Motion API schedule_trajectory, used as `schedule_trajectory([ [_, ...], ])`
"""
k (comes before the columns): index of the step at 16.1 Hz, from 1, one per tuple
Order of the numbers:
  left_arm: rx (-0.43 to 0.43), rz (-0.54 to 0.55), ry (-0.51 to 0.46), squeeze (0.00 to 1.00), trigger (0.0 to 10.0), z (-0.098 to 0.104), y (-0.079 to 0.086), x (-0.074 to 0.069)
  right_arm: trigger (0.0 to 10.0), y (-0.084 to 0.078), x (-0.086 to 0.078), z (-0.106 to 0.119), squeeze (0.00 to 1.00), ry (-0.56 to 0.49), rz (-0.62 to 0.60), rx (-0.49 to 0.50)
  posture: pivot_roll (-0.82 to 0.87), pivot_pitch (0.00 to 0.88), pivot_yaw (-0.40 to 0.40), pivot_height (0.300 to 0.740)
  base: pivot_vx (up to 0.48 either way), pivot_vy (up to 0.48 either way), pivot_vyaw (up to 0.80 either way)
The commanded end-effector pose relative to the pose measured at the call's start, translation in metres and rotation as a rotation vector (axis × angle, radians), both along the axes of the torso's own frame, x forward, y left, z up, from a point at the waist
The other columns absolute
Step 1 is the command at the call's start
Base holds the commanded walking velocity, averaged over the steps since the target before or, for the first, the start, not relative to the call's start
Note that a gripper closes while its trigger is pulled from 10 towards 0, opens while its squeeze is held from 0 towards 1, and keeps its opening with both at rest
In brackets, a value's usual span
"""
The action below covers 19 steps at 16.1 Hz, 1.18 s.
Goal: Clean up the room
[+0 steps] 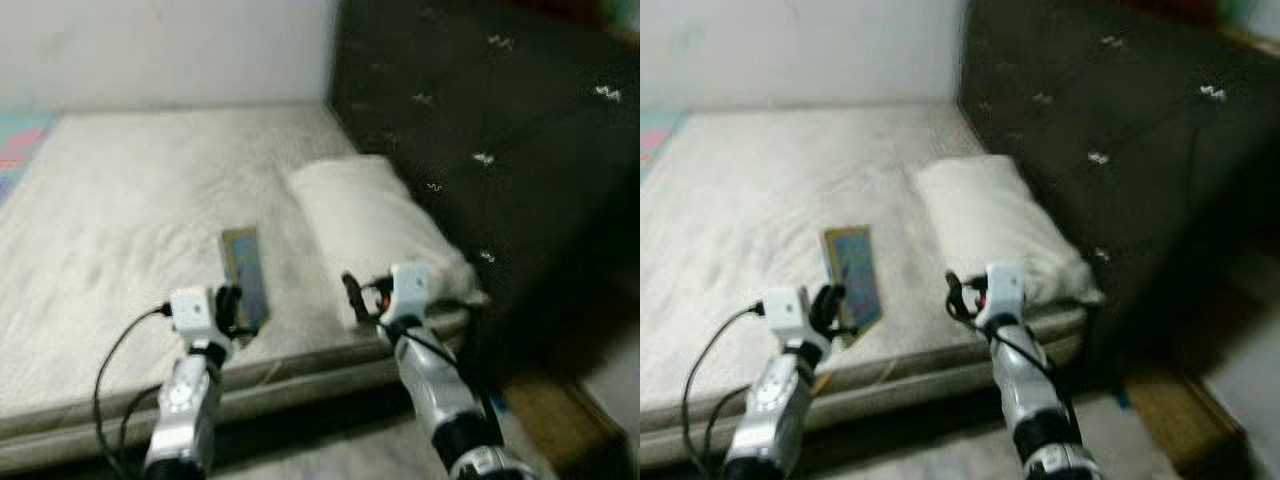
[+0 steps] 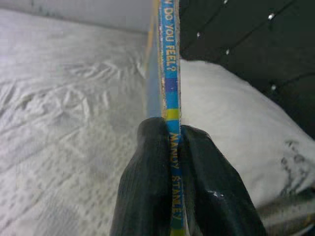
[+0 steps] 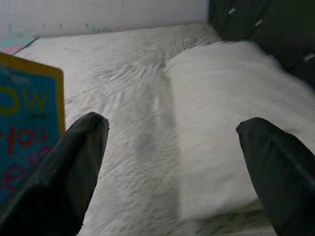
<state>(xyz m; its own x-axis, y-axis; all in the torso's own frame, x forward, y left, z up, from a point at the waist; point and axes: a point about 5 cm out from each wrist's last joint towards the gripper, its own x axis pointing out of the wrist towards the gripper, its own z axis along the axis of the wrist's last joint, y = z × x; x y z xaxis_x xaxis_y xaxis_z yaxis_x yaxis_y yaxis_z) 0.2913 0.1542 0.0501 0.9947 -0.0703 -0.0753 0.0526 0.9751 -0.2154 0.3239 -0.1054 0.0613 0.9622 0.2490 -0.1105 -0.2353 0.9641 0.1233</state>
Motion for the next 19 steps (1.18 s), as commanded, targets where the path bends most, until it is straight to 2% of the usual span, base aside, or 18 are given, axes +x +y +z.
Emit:
schedule_trajectory([
  [1,-0.003,-0.008,-0.055,0.00,10.0,0.0121,-0.0042,0.0057,10.0,-0.0034,0.0059,0.0089,0.00,-0.030,-0.007,-0.003,-0.04,0.000,-0.016,0.740,0.000,0.000,0.00],
  [10,0.007,0.012,-0.037,0.00,10.0,0.0100,-0.0019,0.0058,10.0,-0.0009,0.0047,0.0103,0.00,-0.047,0.012,-0.013,-0.04,0.000,-0.014,0.740,0.000,0.000,0.00],
  [15,0.011,0.009,-0.037,0.00,10.0,0.0098,-0.0024,0.0057,10.0,-0.0010,0.0040,0.0094,0.00,-0.042,0.009,-0.013,-0.05,0.000,-0.013,0.740,0.000,0.000,0.75],
  [19,0.009,-0.009,-0.057,0.00,10.0,0.0118,-0.0046,0.0051,10.0,-0.0014,0.0038,0.0093,0.00,-0.042,0.008,-0.011,-0.05,0.000,-0.012,0.740,0.078,0.000,0.00],
])
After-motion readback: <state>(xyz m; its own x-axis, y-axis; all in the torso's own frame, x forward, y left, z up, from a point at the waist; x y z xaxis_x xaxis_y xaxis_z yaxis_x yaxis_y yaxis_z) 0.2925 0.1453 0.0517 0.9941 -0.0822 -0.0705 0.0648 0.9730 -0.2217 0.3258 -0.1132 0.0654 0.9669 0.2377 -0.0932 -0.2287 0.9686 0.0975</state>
